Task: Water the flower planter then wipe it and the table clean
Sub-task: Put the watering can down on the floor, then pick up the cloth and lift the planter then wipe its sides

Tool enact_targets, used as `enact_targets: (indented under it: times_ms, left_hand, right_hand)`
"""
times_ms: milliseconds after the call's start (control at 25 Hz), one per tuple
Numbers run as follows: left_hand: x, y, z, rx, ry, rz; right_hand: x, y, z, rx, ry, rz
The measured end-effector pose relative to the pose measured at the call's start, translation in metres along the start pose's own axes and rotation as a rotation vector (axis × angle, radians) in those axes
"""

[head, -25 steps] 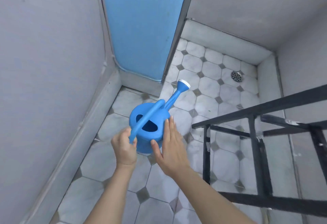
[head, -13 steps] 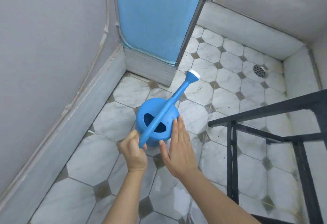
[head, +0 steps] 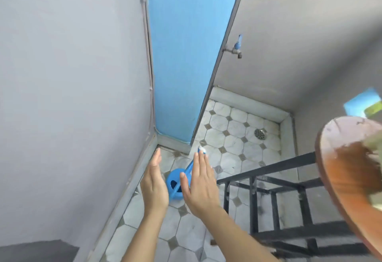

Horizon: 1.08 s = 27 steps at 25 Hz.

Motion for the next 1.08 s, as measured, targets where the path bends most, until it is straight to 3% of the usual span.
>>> enact_targets:
  times_ms: [280,400,520,720,920,1080]
  left_hand:
    - [0.109,-0.019,0.301,0.022,0.059,-0.300]
    - [0.177,0.012,0.401,-0.066,0.215,-0.508]
    - [0.246,0.064,0.457,-0.202,0.488,-0.703]
    - [0.382,0.165,0.453,-0.389,0.802,-1.038]
    - [0.507,0.235,0.388,-0.547,0.975,-1.323]
    - [0.594,0.278,0.315,-0.838,1.028,-1.503]
  right_hand:
    - [0.093,-0.292,-0.199,-0.133,-0.039,0.300]
    - [0.163,-0.410,-0.221,-0.076,-0.040,0.544]
    - [0.236,-0.492,-0.192,0.012,0.040,0.777]
    - [0.385,-0.540,-0.074,0.129,0.450,0.956]
    - [0.530,-0.526,0.037,0.086,0.858,0.964]
    - [0.621,-0.499,0.121,0.029,1.122,0.873]
Point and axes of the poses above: each hand's wrist, its own x-axis away from the middle knuckle, its own y-axis out of the palm, z = x × y, the point moved 10 cm from there along -x, towards the middle knuckle, and after that the axes turned 11 degrees about -x, right-handed, at the moved point
